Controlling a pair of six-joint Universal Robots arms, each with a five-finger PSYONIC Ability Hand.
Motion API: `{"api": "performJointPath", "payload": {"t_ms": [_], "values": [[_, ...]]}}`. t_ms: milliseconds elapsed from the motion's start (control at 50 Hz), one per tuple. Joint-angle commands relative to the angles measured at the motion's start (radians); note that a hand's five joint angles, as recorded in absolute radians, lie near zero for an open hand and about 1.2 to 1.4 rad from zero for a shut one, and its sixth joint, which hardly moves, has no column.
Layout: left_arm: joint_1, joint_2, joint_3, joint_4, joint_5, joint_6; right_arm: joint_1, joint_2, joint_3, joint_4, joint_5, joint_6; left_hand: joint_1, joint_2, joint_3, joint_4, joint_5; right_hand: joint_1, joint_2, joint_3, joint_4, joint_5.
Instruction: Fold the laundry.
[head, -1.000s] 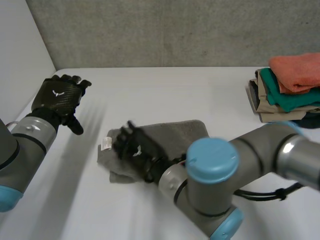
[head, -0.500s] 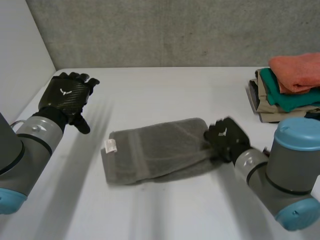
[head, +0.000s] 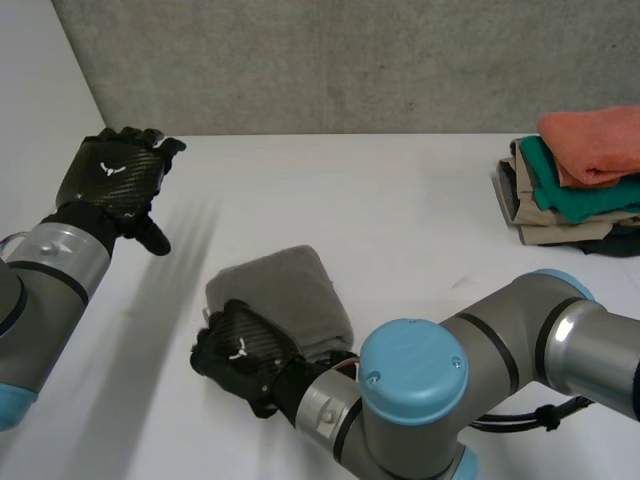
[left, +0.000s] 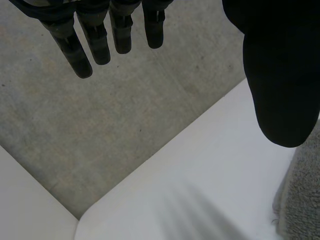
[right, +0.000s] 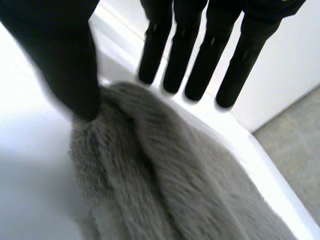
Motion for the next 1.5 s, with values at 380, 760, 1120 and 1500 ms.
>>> {"api": "performJointPath", "payload": {"t_ms": [380, 760, 1120, 1500], "values": [[-0.348, -0.299, 0.142, -0.138, -0.265, -0.287, -0.253, 0.044, -0.369, 0.540, 0.074, 0.449, -0.003, -0.014, -0.014, -0.011, -0.030, -0.458, -0.460, -0.476, -0.477, -0.462], [-0.296, -0.411, 0.133, -0.176, -0.319, -0.250, -0.263, 0.229, -0.565, 0.671, 0.160, 0.270, 0.000, -0.011, -0.012, -0.008, -0.027, -0.458, -0.460, -0.476, -0.477, -0.462], [-0.250, -0.207, 0.411, -0.250, 0.000, -0.114, -0.246, -0.156, -0.060, 0.280, 0.218, 0.133, -0.021, -0.032, -0.033, -0.029, -0.048, -0.458, -0.460, -0.476, -0.477, -0.462], [-0.191, -0.269, 0.559, -0.489, 0.531, -0.089, -0.091, 0.026, 0.163, -0.239, 0.218, 0.009, -0.020, -0.031, -0.032, -0.028, -0.047, -0.458, -0.460, -0.476, -0.477, -0.462]]}}
